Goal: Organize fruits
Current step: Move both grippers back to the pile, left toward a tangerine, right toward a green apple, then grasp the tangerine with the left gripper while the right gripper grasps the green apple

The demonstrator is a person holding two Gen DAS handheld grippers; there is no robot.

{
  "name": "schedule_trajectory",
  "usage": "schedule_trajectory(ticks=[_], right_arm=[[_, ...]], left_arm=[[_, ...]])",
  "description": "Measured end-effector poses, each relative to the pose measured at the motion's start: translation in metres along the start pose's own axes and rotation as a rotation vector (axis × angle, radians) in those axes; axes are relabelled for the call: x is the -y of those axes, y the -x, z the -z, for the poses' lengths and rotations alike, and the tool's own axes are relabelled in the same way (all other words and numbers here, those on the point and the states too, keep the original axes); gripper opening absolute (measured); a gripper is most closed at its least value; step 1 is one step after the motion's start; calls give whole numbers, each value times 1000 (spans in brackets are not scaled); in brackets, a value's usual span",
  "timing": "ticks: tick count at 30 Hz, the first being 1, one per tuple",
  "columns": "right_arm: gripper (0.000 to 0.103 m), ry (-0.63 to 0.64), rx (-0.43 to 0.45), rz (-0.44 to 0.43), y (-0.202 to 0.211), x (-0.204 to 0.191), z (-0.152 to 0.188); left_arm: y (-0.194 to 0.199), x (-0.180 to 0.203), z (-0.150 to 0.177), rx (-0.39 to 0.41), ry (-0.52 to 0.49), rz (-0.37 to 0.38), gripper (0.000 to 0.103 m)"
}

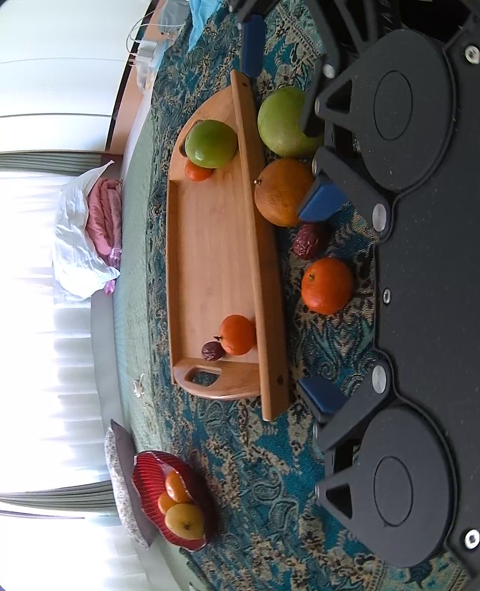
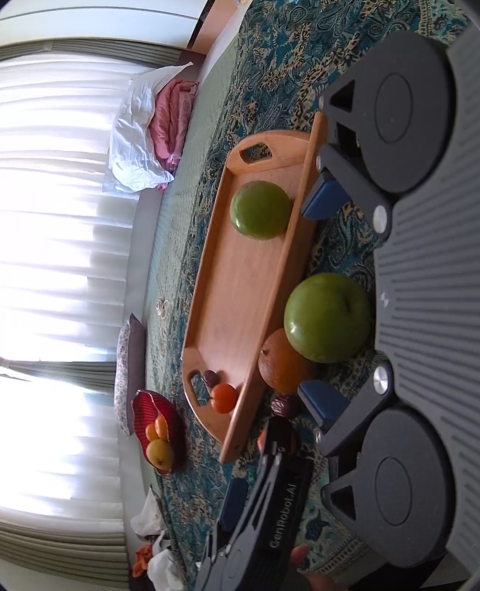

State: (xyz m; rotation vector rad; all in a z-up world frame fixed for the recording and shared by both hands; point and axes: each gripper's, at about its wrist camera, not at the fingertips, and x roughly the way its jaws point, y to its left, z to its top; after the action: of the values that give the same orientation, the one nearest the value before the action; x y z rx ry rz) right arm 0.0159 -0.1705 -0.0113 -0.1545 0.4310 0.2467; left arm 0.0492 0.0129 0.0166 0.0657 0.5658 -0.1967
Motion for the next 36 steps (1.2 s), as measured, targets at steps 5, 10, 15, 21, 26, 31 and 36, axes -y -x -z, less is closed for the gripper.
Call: schedule_trajectory(ticks=[5, 10, 15, 21, 26, 31, 36], right_arm=[[94, 25, -16, -25, -3, -6, 3], [89, 41, -25, -34, -6, -12, 5], [78, 28, -39, -24, -10, -12, 7], [69, -6, -54, -21, -16, -7, 9], [61, -42, -60, -18, -22, -3, 10], [61, -49, -31, -13, -17, -2, 7], [60, -75, 9, 11, -11, 8, -5]], left_arm=[[-3, -1, 2, -21, 16, 18, 66], [-7, -2, 4, -52, 44, 38, 54], [-7, -1, 10, -66, 35, 35, 49], [-8, -2, 9, -62, 48, 27, 40], [-14, -3, 7, -57, 64, 31, 32], [-9, 0, 0, -22, 66, 16, 31], [-6, -1, -21, 27, 49, -2, 31]])
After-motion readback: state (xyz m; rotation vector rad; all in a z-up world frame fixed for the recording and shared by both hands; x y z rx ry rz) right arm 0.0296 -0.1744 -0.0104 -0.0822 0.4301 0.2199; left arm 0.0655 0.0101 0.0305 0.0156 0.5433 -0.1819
